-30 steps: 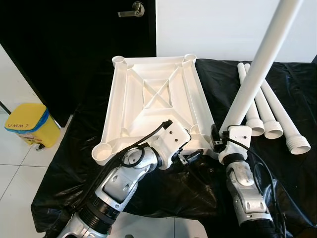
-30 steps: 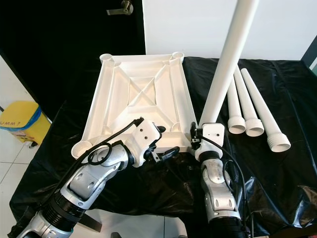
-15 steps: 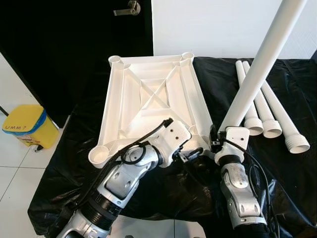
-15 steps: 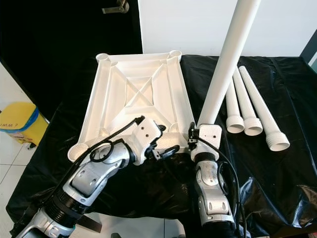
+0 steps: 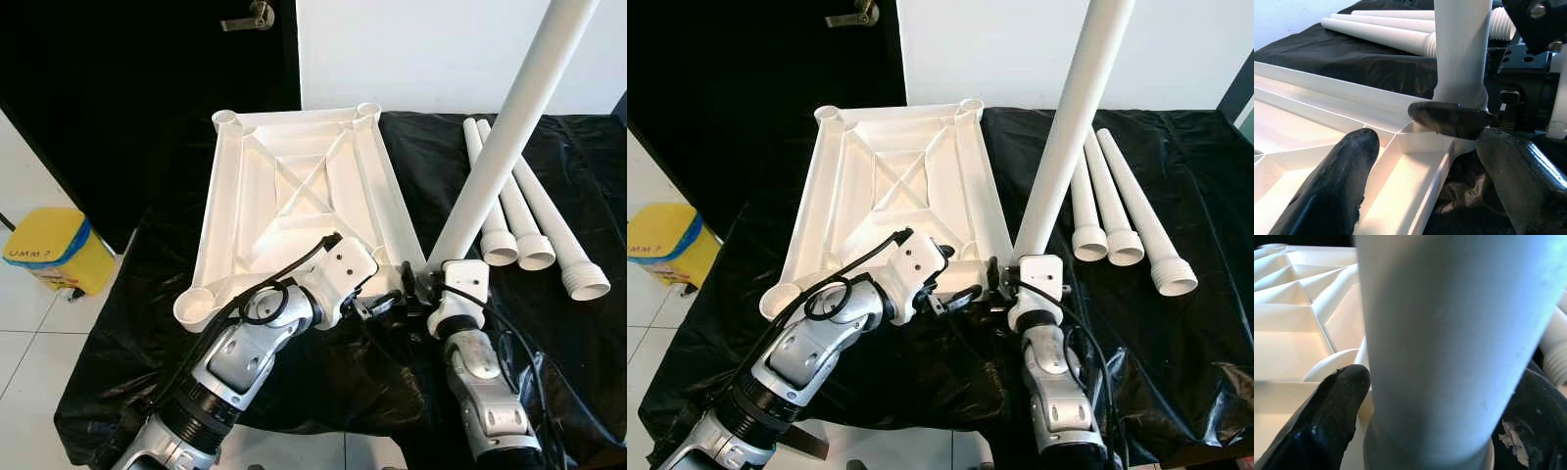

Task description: Building children table

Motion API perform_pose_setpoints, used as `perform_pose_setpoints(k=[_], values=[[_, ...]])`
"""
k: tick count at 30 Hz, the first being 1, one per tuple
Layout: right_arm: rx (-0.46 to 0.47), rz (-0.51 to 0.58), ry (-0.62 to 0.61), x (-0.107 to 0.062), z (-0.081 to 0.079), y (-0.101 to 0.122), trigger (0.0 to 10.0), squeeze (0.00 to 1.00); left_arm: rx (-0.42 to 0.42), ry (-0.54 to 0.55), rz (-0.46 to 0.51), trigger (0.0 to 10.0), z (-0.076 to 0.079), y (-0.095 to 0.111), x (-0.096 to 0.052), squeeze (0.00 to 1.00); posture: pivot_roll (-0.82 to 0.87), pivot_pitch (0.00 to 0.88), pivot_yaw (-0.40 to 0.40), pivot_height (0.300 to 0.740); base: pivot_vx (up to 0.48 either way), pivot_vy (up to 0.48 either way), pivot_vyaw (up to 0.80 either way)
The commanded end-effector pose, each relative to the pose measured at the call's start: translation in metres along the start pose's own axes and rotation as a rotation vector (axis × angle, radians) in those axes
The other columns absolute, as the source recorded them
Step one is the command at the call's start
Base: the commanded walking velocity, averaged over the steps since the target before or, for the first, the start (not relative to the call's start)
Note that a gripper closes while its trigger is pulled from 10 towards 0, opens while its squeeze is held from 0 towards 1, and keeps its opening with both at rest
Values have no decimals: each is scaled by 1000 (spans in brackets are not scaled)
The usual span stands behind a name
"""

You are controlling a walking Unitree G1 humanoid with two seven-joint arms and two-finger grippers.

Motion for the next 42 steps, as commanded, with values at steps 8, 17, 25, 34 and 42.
perform_pose_setpoints(k=[8, 17, 25, 34, 42], values=[[-66, 27, 239, 10, 8, 6, 10000, 0, 34, -37, -9, 10000, 2, -3, 0, 0, -232, 51, 35, 740, 0, 0, 0], [-168, 3, 369, 30, 13, 4, 3608, 0, 41, -35, -1, 10000, 1, -1, 1, 0, -218, 50, 22, 740, 0, 0, 0], [-212, -74, 369, 33, 15, -10, 0, 0, 42, -12, 2, 10000, -3, -1, 2, 0, -212, 44, 12, 740, 0, 0, 0], [-145, -124, 294, 27, 12, -24, 10000, 0, 55, -8, 14, 10000, -5, 1, 5, 0, -230, 19, 13, 740, 0, 0, 0], [-84, -162, 139, 23, 7, -31, 10000, 0, 77, -9, 35, 10000, -8, 5, 9, 0, -247, 10, 17, 740, 0, 0, 0]])
Point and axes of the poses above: a point about 5 cm out from each wrist's last joint towards the gripper, its own x axis pointing out of the wrist towards the gripper, its own y axis along the axis of the wrist's last joint, z = x × y, the point moved 1 cm from there along x, pointing out of the wrist towards the gripper, and after that the axes turned 1 degree about -x, right-handed, at the moved point
